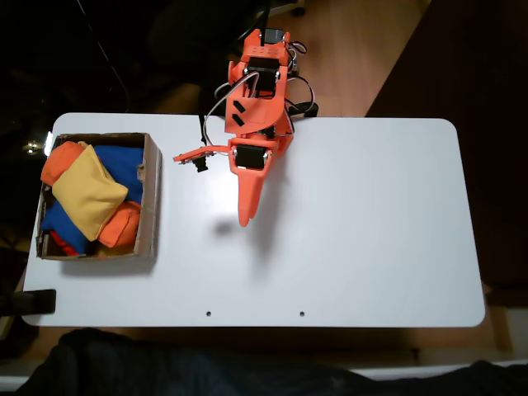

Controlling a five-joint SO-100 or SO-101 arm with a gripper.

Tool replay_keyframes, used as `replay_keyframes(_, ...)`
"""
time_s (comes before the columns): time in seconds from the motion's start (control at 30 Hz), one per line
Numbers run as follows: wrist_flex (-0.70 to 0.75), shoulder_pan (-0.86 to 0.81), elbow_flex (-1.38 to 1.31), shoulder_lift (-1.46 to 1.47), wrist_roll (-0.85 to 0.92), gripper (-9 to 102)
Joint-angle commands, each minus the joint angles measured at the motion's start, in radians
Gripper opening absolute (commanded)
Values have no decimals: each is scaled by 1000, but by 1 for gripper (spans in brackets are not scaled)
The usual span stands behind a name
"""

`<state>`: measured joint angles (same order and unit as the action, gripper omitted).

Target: Grasp a bag and put it in the box.

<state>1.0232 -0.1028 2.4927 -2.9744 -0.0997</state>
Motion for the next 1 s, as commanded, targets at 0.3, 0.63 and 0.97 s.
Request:
replay_keyframes(0.3, 9, 54, 143, -121, 67, 0)
replay_keyframes(0.63, 31, 77, 253, -195, 140, 0)
replay_keyframes(0.97, 94, 91, 305, -238, 169, 0)
